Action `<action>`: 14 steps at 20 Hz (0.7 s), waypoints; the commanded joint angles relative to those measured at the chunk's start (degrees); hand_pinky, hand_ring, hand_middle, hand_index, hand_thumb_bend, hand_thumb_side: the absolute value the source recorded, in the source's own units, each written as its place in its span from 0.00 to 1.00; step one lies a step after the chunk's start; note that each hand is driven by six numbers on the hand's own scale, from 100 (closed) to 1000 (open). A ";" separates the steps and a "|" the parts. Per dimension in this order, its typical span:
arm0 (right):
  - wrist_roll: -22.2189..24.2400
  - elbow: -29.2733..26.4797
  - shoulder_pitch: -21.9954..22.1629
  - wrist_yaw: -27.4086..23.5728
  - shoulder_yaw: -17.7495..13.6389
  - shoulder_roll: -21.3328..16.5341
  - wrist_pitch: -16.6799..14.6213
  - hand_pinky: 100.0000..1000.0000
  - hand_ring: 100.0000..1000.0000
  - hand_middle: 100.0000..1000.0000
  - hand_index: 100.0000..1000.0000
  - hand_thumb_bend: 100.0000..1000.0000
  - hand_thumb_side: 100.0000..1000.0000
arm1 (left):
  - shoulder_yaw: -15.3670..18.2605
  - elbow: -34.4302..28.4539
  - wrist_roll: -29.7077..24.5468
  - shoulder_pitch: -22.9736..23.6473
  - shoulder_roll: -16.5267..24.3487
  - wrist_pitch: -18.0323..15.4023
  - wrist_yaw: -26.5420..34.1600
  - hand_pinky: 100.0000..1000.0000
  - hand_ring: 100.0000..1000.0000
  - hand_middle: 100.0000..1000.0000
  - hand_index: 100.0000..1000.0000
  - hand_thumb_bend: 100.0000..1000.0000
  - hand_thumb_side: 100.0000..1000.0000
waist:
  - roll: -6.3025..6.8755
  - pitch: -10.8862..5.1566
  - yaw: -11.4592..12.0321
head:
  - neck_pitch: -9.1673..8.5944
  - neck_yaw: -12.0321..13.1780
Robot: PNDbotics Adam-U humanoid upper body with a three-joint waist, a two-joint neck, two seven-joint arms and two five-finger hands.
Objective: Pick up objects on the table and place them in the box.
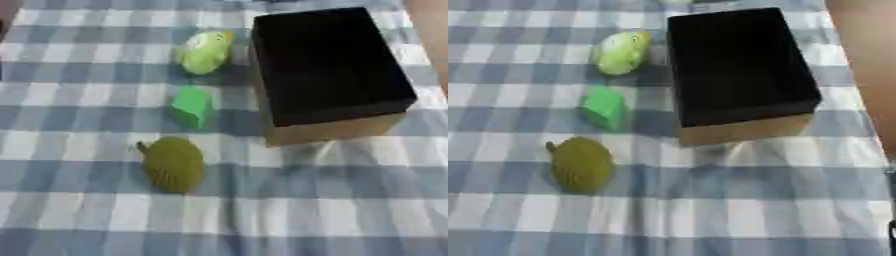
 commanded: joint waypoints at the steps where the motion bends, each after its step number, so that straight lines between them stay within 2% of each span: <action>1: 0.22 -0.58 -0.32 -0.17 -0.24 -0.81 -0.04 0.93 1.00 0.38 0.93 0.00 0.41 | -0.22 -0.45 -0.31 -0.78 1.29 0.00 -0.26 0.74 0.76 0.77 0.87 0.00 0.61 | -0.43 -0.35 -0.26 | -0.71 -0.04; 8: -0.54 -0.58 -0.20 0.14 -1.17 -1.13 0.21 0.93 1.00 0.38 0.93 0.00 0.41 | -0.62 -0.48 -0.90 -1.96 1.40 -0.90 -2.17 0.74 0.77 0.77 0.88 0.00 0.60 | 0.31 -0.18 -1.24 | -1.14 -1.22; 14: -0.87 -0.58 0.42 0.84 -1.27 -1.63 0.35 0.93 1.00 0.38 0.94 0.00 0.41 | -1.89 3.20 -2.88 -4.30 6.74 -3.70 -6.14 0.75 0.77 0.77 0.88 0.00 0.57 | 1.13 -0.47 -1.06 | -0.50 -1.86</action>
